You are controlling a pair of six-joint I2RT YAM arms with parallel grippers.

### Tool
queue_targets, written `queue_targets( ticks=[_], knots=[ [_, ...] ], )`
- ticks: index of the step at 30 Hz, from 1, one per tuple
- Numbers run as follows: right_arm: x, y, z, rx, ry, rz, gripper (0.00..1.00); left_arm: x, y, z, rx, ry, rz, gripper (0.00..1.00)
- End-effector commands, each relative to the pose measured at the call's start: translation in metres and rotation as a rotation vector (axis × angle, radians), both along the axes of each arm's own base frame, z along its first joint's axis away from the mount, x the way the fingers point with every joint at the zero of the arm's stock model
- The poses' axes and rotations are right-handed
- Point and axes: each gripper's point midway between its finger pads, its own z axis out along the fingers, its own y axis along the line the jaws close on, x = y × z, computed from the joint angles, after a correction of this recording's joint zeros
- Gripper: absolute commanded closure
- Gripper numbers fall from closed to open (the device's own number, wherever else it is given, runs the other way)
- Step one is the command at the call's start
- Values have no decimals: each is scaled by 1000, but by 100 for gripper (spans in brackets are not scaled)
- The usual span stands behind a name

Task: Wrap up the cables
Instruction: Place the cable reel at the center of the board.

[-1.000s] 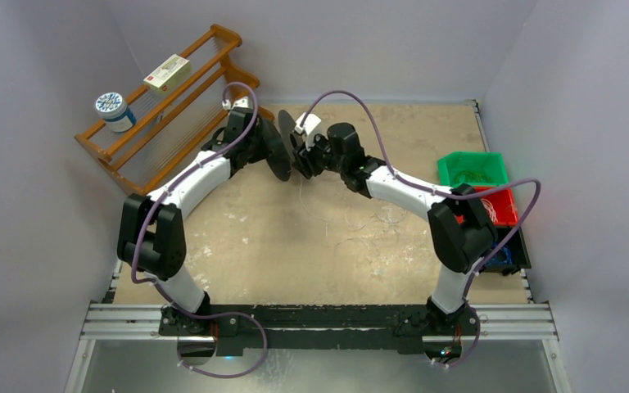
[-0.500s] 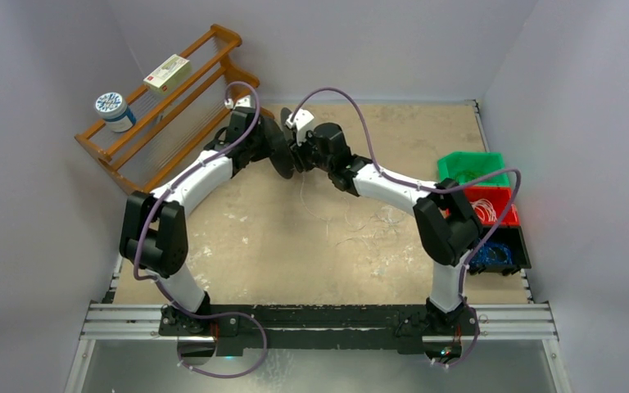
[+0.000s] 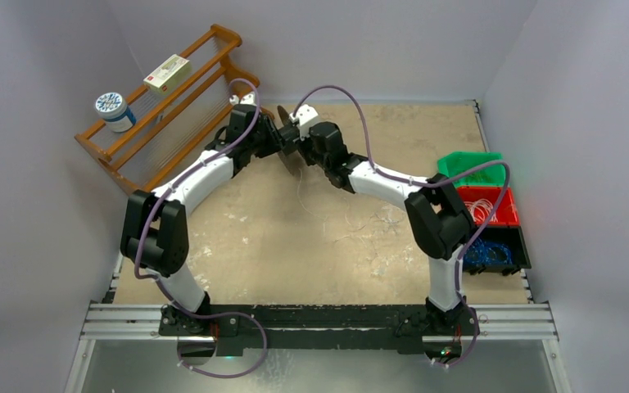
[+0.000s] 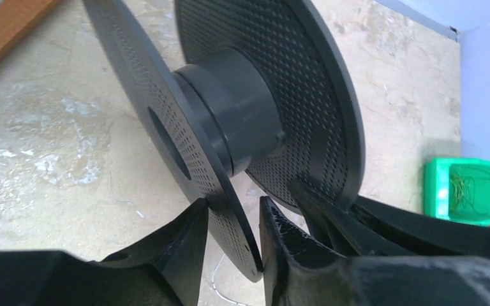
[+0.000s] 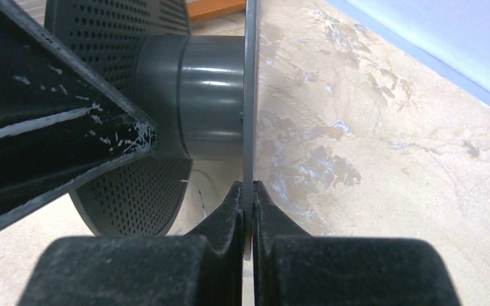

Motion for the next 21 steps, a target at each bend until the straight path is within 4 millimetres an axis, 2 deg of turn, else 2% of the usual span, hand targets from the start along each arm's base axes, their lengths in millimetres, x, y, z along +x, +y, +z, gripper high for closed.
queue_targets(
  ticks=[1, 4, 7, 10, 14, 15, 18, 21],
  knots=[
    [0, 6, 6, 48, 31, -6, 100, -6, -26, 43, -101, -84, -135, 65],
    [2, 3, 10, 77, 53, -3, 100, -9, -27, 63, -132, -132, -191, 54],
    [5, -2, 14, 125, 97, 16, 100, -11, -21, 77, -116, -189, -241, 38],
    [9, -11, 15, 143, 113, 17, 100, -11, -8, 77, -72, -218, -253, 30],
    [7, -12, 14, 134, 119, 51, 100, -10, -1, 66, -39, -220, -287, 23],
    [5, -10, 14, 133, 118, 70, 98, -10, 0, 66, -39, -221, -290, 23],
    [1, -10, 21, 129, 109, 95, 76, -10, 0, 66, -31, -228, -300, 21],
    [-3, -13, 36, 135, 81, 108, 65, -10, 2, 67, -21, -237, -297, 21]
  ],
)
